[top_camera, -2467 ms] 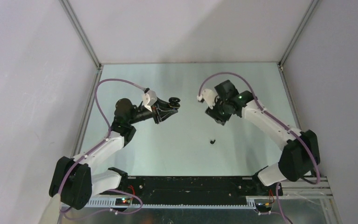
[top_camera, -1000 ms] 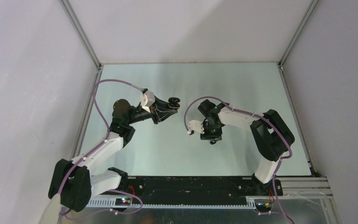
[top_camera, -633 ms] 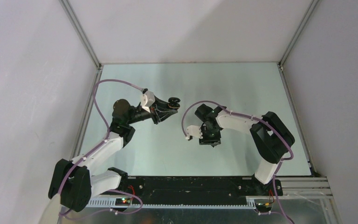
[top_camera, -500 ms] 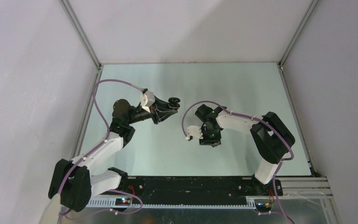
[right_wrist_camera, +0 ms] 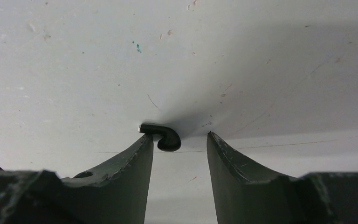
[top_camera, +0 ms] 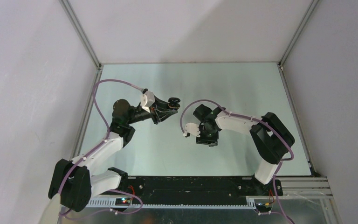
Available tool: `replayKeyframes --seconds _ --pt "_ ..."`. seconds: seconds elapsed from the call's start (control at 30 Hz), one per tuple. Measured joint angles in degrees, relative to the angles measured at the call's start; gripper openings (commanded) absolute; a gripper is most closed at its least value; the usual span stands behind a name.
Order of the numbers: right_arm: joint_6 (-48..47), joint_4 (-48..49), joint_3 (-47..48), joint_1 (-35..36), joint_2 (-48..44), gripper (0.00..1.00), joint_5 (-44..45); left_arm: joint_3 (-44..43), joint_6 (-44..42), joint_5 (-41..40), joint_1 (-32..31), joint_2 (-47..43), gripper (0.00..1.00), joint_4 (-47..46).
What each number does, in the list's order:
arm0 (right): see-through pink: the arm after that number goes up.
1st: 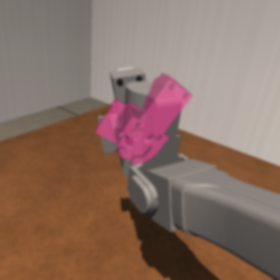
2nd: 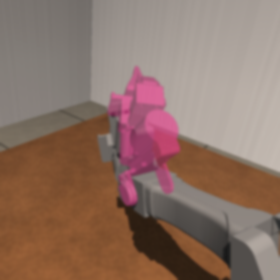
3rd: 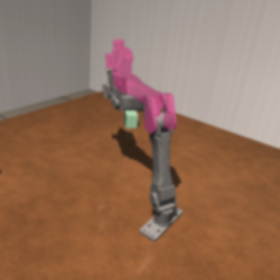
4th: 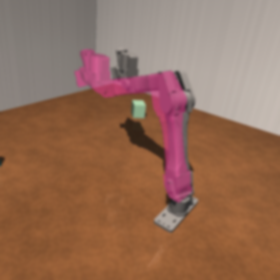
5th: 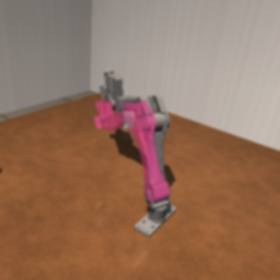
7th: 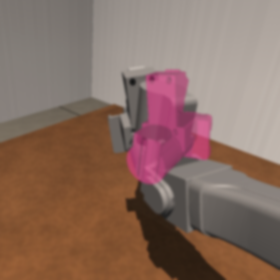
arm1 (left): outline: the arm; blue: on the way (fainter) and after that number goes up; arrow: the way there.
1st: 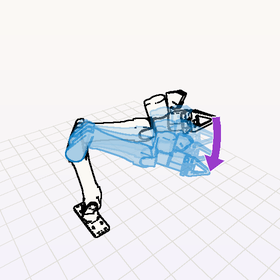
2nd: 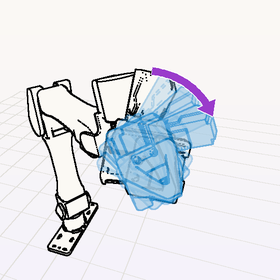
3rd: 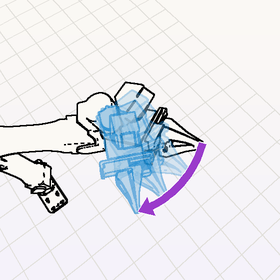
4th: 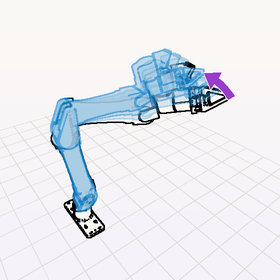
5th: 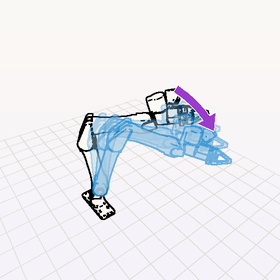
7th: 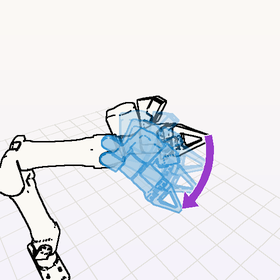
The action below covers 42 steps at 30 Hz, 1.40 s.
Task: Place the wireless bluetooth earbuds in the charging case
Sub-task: Adjust the earbud at the center of the board.
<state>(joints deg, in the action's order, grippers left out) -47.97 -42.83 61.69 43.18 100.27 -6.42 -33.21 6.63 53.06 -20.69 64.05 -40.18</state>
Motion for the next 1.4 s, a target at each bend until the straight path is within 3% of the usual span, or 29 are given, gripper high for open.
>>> replayKeyframes --seconds 0.23,0.43,0.63,0.83,1.4 --pt "2.19 0.31 0.15 -0.96 0.00 0.64 -0.92 0.00 -0.02 0.15 0.00 0.00 0.00 0.00" --pt "1.68 -3.28 2.32 -7.52 -0.31 0.70 -8.44 0.00 -0.02 0.15 0.00 0.00 0.00 -0.02" --pt "0.52 -6.88 5.88 -14.01 -0.17 0.71 -16.15 0.00 -0.02 0.20 0.00 0.00 0.00 -0.02" --pt "-3.91 -11.67 10.75 -15.85 5.33 0.67 -20.33 0.00 -0.02 0.31 0.00 0.00 0.00 0.00" --pt "-6.91 -17.09 12.07 -13.70 10.08 0.58 -24.48 0.00 -0.02 0.74 0.00 0.00 0.00 0.02"
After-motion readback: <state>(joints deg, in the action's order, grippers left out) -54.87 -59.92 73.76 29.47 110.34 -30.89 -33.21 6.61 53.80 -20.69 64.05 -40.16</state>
